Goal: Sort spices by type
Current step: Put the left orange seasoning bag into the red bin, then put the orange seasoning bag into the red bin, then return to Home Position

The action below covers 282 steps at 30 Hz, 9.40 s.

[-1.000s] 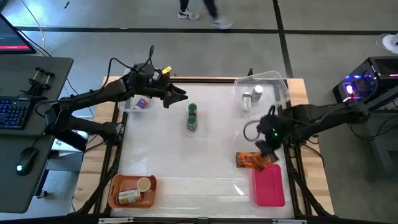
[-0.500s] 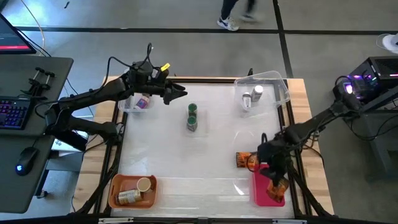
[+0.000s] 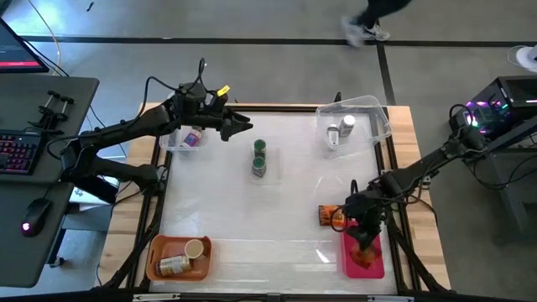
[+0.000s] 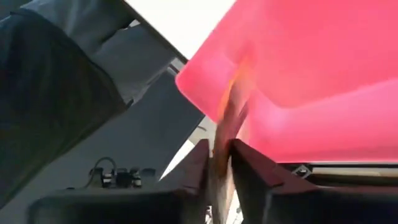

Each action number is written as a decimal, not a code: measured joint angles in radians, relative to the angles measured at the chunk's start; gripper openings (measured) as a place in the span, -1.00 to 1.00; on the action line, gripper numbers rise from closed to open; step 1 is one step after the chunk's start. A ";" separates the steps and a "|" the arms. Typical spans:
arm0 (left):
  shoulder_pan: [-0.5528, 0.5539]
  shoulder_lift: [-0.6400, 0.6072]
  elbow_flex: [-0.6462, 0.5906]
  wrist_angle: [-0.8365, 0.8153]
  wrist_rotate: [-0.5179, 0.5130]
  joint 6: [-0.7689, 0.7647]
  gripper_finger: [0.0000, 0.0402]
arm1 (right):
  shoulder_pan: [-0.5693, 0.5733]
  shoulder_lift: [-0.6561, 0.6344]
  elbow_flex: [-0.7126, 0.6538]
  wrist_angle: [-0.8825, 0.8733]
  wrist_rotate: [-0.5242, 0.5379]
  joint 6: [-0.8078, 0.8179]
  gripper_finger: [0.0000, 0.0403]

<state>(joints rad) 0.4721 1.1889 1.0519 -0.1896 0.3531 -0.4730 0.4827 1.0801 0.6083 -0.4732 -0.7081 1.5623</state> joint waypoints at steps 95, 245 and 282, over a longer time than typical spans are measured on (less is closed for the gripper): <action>-0.040 0.000 -0.001 -0.145 0.025 0.189 0.02 | -0.151 0.287 0.936 -0.887 0.706 -0.061 -1.00; -0.262 -0.714 -1.037 0.976 -0.388 -0.144 -1.00 | -0.699 -0.139 -0.555 1.509 0.444 -1.068 -1.00; -0.236 -1.185 -1.040 0.201 -0.384 -0.144 -1.00 | -0.692 -0.996 -0.598 0.559 0.472 -1.020 -0.99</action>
<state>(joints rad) 0.2364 0.0036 0.0124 0.0116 -0.0310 -0.6174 -0.2096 0.0843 0.0102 0.0856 -0.2363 0.5419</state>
